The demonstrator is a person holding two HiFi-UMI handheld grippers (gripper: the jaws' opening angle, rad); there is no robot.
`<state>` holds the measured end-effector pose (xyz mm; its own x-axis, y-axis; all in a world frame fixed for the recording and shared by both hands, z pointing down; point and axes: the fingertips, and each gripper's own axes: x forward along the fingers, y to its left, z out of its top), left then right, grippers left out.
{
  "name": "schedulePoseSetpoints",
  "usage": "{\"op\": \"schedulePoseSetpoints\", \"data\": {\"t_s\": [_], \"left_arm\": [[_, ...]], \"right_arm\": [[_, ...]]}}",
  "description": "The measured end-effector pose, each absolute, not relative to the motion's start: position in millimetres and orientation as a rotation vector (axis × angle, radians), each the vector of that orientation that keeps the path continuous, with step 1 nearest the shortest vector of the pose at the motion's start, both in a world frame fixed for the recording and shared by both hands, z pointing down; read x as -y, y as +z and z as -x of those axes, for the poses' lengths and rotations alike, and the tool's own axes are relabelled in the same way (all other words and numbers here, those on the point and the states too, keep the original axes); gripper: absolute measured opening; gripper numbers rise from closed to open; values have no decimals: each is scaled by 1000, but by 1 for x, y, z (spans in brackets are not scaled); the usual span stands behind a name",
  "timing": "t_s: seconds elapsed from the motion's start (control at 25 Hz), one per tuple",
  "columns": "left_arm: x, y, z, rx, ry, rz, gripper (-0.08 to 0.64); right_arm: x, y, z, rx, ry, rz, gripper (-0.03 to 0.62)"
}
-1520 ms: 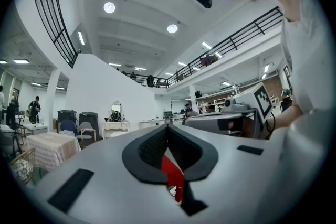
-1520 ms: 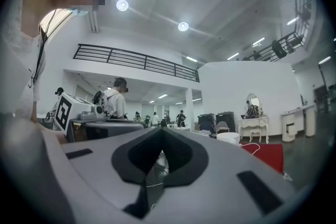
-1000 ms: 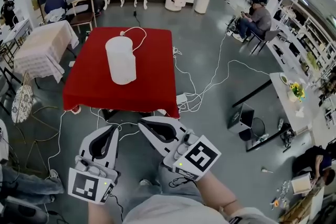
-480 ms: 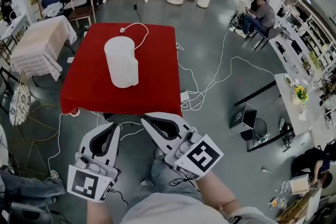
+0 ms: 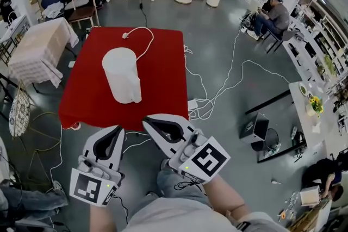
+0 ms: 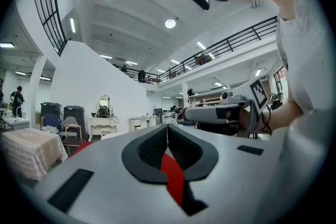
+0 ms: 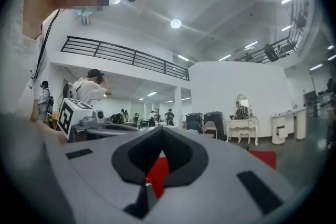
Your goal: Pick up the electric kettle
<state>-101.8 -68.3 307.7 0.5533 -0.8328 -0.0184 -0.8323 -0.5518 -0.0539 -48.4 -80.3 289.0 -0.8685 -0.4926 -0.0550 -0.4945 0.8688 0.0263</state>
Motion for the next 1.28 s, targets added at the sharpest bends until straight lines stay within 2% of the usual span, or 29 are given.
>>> {"op": "schedulePoseSetpoints", "data": {"t_s": [0.76,1.0,1.28], "left_arm": [[177,329,97,-1487,-90,2696,14],[196,351,111,-1398,-117,2785,75],[210,375,120,-1197,-203,2901,95]], "right_arm": [[176,290,48,-3016,16,666,6],[190,295,60,-2986,-5,812,6],[203,298,72,-2910,-15,1068,6]]}}
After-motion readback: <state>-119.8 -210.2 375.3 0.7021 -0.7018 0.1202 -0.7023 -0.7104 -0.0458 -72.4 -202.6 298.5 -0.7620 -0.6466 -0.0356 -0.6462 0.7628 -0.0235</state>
